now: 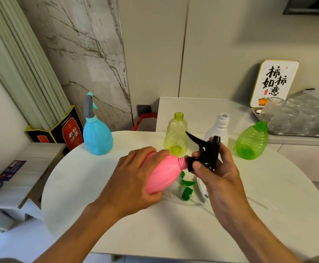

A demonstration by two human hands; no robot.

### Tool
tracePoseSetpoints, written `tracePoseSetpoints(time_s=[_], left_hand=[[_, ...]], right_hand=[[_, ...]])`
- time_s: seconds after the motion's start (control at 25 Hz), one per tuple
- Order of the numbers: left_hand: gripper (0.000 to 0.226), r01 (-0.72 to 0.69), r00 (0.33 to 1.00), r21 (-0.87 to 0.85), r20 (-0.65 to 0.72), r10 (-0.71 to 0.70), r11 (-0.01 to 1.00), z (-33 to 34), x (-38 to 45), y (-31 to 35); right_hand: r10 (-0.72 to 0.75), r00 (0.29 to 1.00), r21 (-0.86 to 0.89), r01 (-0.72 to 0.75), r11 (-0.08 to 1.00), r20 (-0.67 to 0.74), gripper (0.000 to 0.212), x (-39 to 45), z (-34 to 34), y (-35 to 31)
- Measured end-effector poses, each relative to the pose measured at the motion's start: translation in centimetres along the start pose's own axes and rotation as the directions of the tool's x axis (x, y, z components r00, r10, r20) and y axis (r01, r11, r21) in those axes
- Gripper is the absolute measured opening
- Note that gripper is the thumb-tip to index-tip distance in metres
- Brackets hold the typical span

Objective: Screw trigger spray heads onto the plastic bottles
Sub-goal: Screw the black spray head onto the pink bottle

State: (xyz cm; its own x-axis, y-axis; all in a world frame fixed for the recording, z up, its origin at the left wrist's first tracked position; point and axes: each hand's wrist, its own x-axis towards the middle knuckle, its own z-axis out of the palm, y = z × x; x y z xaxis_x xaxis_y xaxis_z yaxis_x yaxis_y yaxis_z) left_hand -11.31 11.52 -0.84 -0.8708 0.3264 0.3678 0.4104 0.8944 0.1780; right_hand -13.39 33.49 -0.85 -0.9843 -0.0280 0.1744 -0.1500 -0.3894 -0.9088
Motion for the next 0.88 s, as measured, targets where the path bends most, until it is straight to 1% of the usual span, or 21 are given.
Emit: tracePoseSetpoints(time_s=[0.08,0.2,0.28,0.36,0.44,0.48,0.56,0.64,0.76,0.88], left_hand=[[0.099,-0.019,1.0,0.032,-0.022,0.02,0.999,-0.3,0.0,0.1],[0.098,-0.023,0.999,0.041,-0.022,0.024,0.999,-0.7,-0.1,0.1],[0.098,-0.028,1.0,0.031,-0.001,0.028,0.999,-0.9,-0.1,0.3],[0.098,-0.041,0.998,0.018,0.038,0.04,0.999,-1.0,-0.2,0.3],[0.099,-0.061,0.995,0.032,0.08,0.058,0.998,-1.1,-0.4,0.2],[0.1,-0.068,0.994,0.04,0.088,0.064,0.997,-1.1,-0.4,0.1],[0.101,-0.07,0.994,0.039,0.089,0.066,0.997,-1.1,-0.5,0.0],[0.1,-0.059,0.994,0.015,0.098,0.057,0.998,-1.2,-0.6,0.1],[0.097,-0.034,0.994,-0.041,0.106,0.038,0.999,-1.0,-0.6,0.3],[0.098,0.009,0.993,-0.149,0.115,0.008,0.989,-1.0,-0.7,0.4]], right_hand=[[0.008,0.998,-0.05,-0.005,0.999,0.057,0.07,-0.2,0.0,0.4],[0.007,0.993,-0.031,-0.004,1.0,0.114,0.069,0.1,-0.2,0.0],[-0.001,0.986,-0.049,0.009,0.999,0.164,0.071,0.4,-0.4,-0.4],[-0.007,0.966,-0.135,0.043,0.99,0.26,0.073,0.4,-0.6,-0.9],[0.026,0.934,-0.287,0.083,0.954,0.357,0.075,0.4,-0.8,-1.4],[0.052,0.923,-0.351,0.093,0.932,0.382,0.077,0.4,-0.9,-1.5],[0.086,0.916,-0.403,0.087,0.911,0.392,0.081,0.6,-1.0,-1.7],[0.076,0.918,-0.391,0.09,0.916,0.388,0.083,0.7,-1.0,-2.0],[0.038,0.947,-0.329,0.073,0.941,0.318,0.087,0.7,-0.6,-1.8],[-0.025,0.964,-0.343,0.118,0.932,0.263,0.083,0.6,-0.5,-1.3]])
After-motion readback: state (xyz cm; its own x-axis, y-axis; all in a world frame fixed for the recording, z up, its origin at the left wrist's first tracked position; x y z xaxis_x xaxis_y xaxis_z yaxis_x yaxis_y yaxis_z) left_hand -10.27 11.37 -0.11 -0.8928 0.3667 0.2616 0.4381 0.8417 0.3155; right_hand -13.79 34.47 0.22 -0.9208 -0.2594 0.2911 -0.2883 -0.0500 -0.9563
